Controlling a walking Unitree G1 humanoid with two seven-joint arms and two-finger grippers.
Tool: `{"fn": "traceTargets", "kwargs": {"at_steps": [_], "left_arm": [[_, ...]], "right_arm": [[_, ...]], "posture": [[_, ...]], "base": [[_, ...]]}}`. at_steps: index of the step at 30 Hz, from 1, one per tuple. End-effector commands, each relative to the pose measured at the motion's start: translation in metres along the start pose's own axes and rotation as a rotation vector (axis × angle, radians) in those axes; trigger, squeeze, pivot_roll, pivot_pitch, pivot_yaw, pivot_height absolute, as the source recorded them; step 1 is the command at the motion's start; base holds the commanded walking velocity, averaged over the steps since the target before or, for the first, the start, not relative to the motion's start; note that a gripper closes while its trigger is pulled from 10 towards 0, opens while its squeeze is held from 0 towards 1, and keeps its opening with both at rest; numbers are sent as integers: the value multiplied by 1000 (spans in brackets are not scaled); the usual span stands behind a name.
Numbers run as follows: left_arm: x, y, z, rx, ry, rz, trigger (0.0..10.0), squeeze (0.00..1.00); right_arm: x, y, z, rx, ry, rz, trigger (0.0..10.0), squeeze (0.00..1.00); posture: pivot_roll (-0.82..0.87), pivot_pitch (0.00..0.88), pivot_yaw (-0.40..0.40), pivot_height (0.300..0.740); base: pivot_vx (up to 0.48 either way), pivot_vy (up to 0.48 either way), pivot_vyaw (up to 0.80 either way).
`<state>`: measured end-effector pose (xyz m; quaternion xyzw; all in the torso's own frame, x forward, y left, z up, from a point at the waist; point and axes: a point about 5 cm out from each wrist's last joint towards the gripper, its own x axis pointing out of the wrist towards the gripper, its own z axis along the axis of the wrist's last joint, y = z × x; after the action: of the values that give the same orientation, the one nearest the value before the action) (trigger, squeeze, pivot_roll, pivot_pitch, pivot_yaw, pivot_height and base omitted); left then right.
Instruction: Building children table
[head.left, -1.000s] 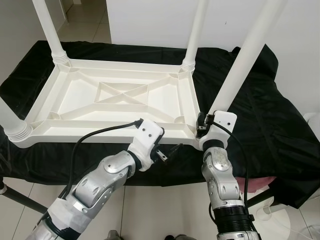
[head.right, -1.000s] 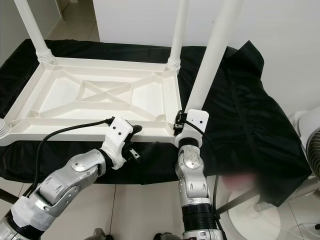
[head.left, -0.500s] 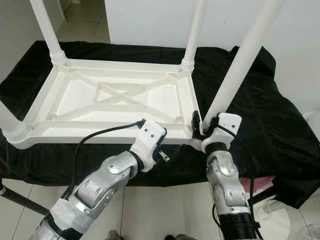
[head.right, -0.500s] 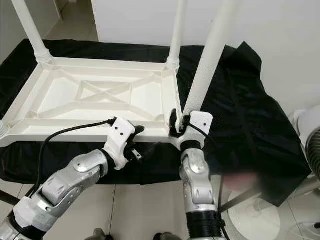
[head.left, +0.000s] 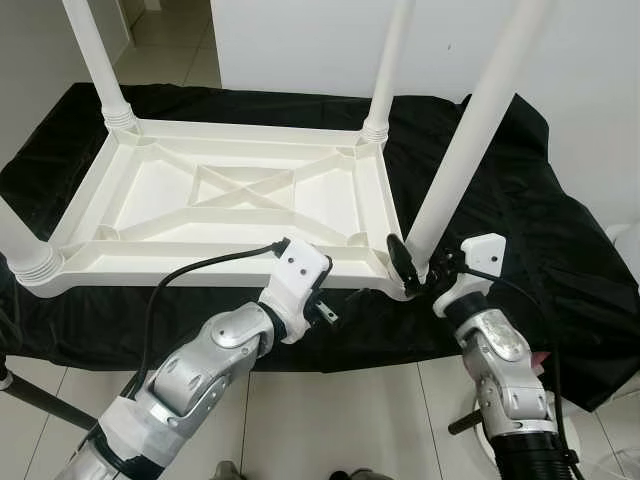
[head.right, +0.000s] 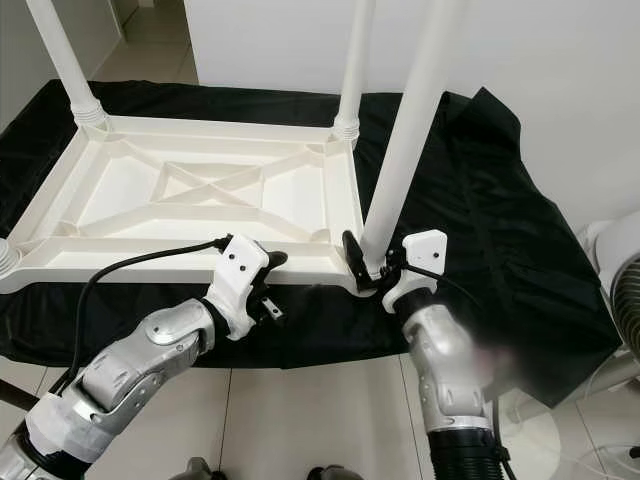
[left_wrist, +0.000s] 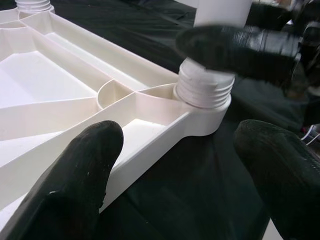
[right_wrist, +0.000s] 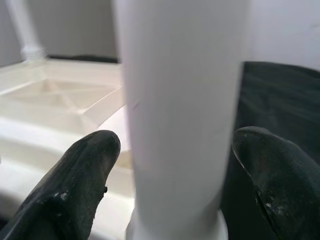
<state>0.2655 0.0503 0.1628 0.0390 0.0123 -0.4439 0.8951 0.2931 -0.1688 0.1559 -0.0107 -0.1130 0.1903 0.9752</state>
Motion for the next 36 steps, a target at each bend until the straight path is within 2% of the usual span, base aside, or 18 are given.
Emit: {"fn": "traceTargets", "kwargs": {"at_steps": [1, 7, 14, 15, 16, 17, 26, 27, 28, 29, 36], "left_arm": [[1, -7, -1, 16, 4, -173, 10000, 0], [3, -7, 0, 20, -3, -169, 10000, 0], [3, -7, 1, 22, -6, -166, 10000, 0], [3, -7, 1, 23, -7, -165, 10000, 0], [3, -7, 1, 23, -7, -165, 10000, 0], [3, -6, 2, 24, -7, -162, 10000, 0], [3, -6, 2, 24, -11, -152, 10000, 0], [3, -6, 2, 22, -13, -152, 10000, 0], [3, -6, 3, 21, -13, -152, 10000, 0], [4, -6, 3, 18, -14, -152, 10000, 0], [4, -7, 2, 14, -14, -152, 10000, 0]], "right_arm": [[2, -4, 1, -4, -2, 47, 10000, 0], [13, -18, -4, -40, 52, 174, 10000, 0], [20, -22, -10, -27, 82, 226, 10000, 0], [21, -23, -11, -32, 91, 234, 4980, 0], [21, -23, -11, -32, 91, 234, 4980, 0], [21, -23, -12, -33, 100, 245, 0, 0], [21, -31, -17, -32, 102, 248, 0, 0], [19, -33, -18, -24, 101, 234, 1765, 0], [19, -34, -18, -19, 101, 230, 1765, 0], [18, -35, -18, -6, 98, 214, 10000, 0], [17, -36, -21, 15, 124, 116, 10000, 0]], "posture": [[-6, 44, -51, 740], [1, 36, -54, 740], [6, 37, -57, 740], [7, 38, -57, 740], [7, 38, -57, 740], [10, 41, -57, 740], [7, 55, -61, 740], [4, 61, -60, 740], [4, 61, -60, 740], [1, 64, -59, 740], [-2, 74, -56, 740]], "base": [[0, 0, 0], [0, 0, 0], [0, 0, 0], [0, 0, 0], [0, 0, 0], [0, 0, 0], [0, 0, 0], [0, 0, 0], [0, 0, 0], [0, 0, 0], [0, 0, 0]]}}
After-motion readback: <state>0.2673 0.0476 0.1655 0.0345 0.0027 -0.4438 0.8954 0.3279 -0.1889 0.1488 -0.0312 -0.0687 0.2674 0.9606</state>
